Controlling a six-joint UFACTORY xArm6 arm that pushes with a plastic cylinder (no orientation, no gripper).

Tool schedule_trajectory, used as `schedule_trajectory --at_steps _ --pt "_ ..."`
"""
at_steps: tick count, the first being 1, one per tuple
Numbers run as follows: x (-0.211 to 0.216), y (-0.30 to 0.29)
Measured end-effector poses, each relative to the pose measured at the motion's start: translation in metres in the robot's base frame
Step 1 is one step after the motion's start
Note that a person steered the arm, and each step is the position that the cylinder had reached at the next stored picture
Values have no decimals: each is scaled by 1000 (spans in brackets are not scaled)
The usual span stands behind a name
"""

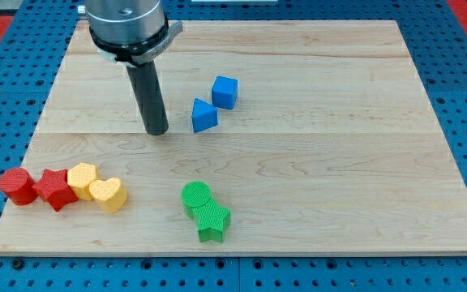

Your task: Drag the arm to the center left of the board

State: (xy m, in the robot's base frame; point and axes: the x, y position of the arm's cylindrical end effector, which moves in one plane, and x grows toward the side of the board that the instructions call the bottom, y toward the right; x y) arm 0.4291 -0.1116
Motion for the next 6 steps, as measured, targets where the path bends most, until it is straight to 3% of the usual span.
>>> schedule_trajectory --at_steps 2,6 --pt "-36 11" --pt "-36 -154"
